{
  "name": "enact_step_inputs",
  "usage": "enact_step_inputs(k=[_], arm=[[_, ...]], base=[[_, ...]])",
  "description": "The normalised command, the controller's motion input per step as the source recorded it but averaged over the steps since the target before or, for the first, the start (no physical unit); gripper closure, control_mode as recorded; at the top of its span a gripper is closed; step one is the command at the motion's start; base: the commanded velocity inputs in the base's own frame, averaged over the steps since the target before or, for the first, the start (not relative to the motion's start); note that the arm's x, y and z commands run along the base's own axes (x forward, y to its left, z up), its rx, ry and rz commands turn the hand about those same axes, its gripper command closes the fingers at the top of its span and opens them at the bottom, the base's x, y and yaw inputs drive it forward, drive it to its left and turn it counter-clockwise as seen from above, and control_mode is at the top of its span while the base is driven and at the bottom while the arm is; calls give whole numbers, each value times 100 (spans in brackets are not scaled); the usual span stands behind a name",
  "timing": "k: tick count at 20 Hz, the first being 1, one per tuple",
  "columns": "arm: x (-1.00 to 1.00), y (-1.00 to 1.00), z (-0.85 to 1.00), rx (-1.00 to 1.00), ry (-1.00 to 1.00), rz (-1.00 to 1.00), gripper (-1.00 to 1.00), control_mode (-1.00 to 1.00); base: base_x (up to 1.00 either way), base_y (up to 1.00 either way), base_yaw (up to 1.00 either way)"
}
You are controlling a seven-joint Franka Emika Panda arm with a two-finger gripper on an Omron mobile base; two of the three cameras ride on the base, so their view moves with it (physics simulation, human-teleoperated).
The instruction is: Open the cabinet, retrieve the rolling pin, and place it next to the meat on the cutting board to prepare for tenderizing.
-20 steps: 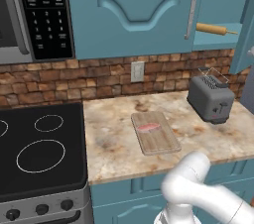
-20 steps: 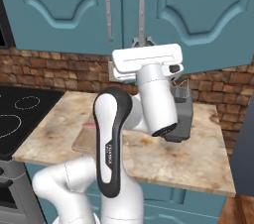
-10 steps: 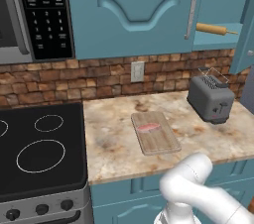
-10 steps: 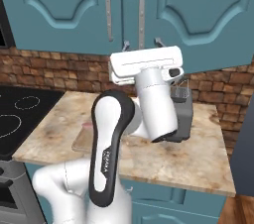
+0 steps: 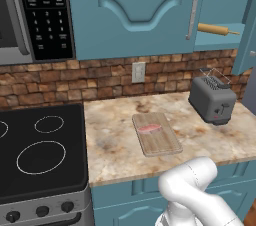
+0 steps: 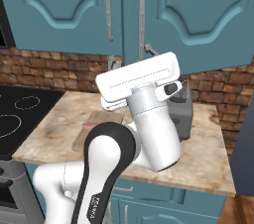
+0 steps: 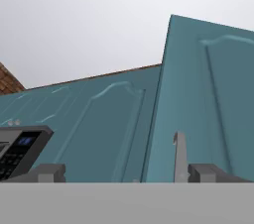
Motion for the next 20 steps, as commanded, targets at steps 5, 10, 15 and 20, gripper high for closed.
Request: enact_step_inputs(k=[5,10,15,20], arm=[[-33,81,0,-28,0,-6,-100,-100],[-6,91,0,-33,0,-19,-100,-100],[0,75,0,-31,0,-29,-100,-100],[9,54,0,-31,0,-40,-100,-100]], base=[[0,0,0],[0,0,0],[0,0,0],[0,0,0]])
